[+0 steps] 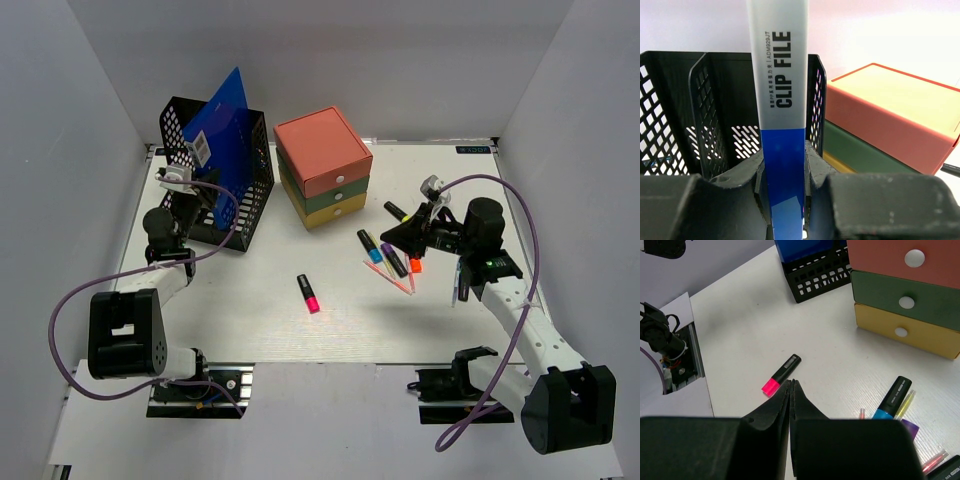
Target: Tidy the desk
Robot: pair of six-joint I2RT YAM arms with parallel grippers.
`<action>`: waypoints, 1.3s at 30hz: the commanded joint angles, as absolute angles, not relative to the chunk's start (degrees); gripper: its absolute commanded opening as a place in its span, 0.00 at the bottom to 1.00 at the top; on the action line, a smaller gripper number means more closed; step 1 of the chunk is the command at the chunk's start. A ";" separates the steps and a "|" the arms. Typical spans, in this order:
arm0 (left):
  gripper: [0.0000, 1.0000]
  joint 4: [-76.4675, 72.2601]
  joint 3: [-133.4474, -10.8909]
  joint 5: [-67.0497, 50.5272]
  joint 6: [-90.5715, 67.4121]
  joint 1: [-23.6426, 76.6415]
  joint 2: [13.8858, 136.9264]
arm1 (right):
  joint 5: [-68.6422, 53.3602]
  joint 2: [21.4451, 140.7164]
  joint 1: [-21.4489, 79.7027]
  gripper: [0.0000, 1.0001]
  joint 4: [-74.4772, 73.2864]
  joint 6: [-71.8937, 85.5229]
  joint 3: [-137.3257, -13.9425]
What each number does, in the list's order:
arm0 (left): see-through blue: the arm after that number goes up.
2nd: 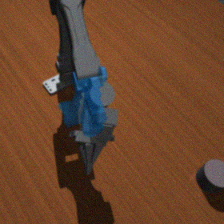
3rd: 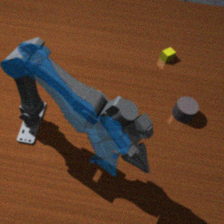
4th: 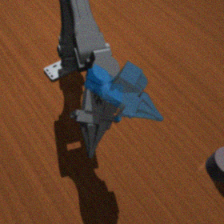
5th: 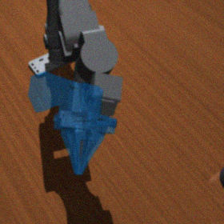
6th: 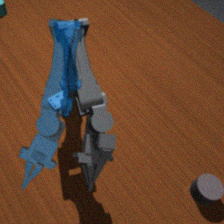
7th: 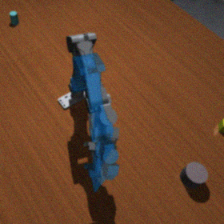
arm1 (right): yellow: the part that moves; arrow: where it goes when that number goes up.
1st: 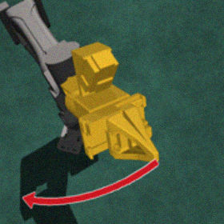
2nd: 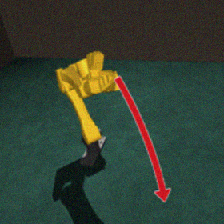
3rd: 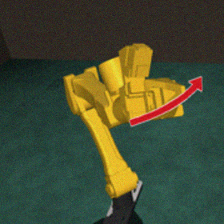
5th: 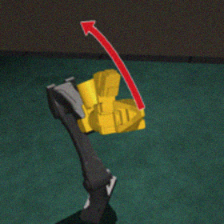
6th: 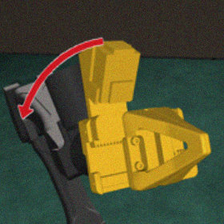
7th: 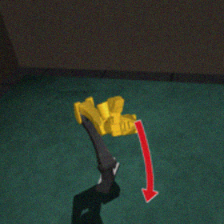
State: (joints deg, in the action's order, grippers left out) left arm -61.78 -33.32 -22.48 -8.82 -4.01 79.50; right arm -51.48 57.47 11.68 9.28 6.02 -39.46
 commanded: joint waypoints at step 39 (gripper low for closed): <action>0.00 -70.31 -29.79 -20.47 -13.88 -4.92 84.29 | -53.96 58.09 11.51 0.07 13.01 6.42 -38.58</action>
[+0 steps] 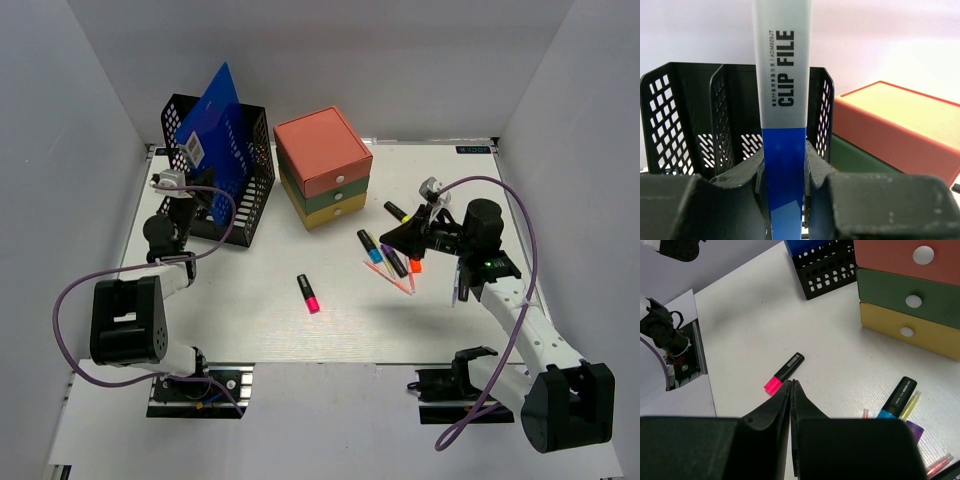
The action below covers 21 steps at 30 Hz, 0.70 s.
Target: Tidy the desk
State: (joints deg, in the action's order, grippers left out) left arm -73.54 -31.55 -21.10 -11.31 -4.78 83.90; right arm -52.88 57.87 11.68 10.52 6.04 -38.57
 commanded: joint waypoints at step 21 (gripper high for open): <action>0.00 -66.27 -39.46 -32.78 -11.51 -4.92 87.36 | -54.14 57.83 11.43 0.07 13.10 6.42 -38.50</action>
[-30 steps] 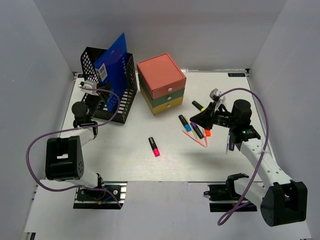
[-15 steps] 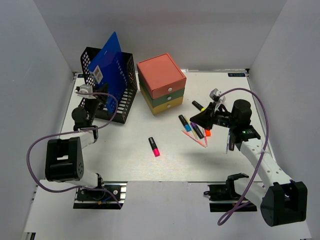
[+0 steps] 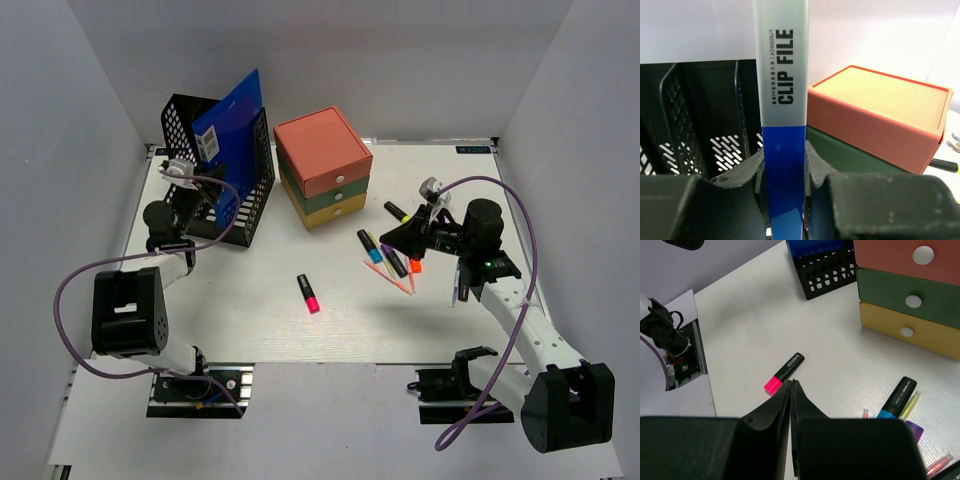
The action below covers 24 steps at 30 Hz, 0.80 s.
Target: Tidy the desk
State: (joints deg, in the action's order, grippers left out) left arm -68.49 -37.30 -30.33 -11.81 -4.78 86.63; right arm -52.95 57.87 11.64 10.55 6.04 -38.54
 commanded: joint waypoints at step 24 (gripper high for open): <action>0.00 -70.31 -38.42 -31.21 -13.10 -4.92 86.75 | -54.40 57.83 11.51 0.07 13.18 6.59 -38.58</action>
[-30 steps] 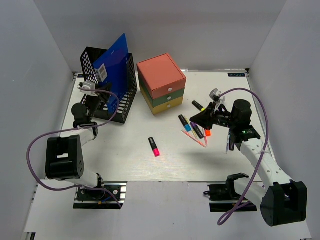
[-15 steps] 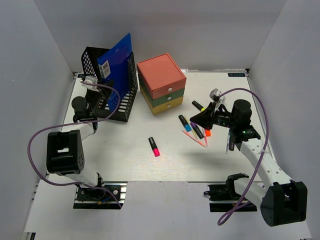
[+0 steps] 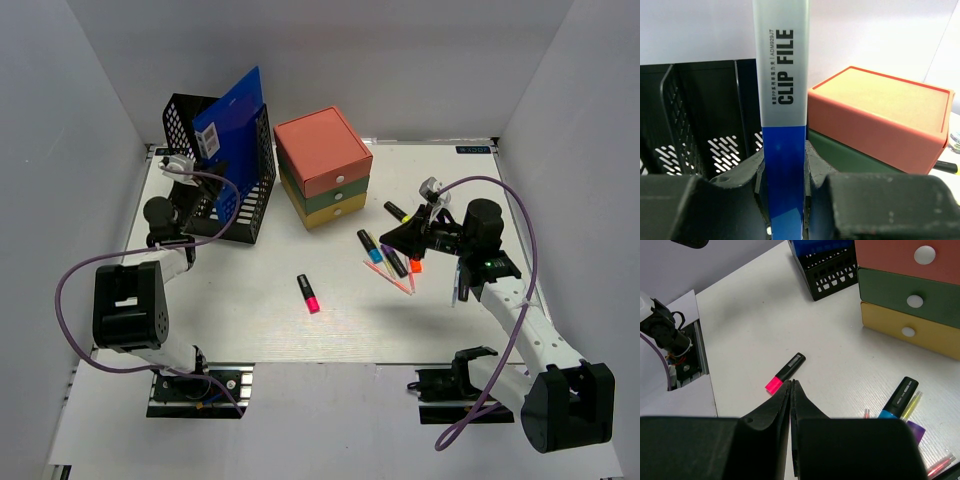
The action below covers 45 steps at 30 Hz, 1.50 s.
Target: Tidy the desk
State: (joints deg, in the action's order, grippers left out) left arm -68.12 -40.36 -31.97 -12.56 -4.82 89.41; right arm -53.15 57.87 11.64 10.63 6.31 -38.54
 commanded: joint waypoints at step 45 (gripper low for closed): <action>0.45 -63.29 -39.02 -26.10 -8.97 -4.92 82.89 | -54.76 58.01 11.34 0.07 13.45 6.86 -38.50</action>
State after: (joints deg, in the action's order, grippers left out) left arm -67.90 -38.02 -26.70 -11.73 -4.80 85.95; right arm -53.60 58.39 11.62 10.92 6.85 -38.54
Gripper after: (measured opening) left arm 0.426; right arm 0.074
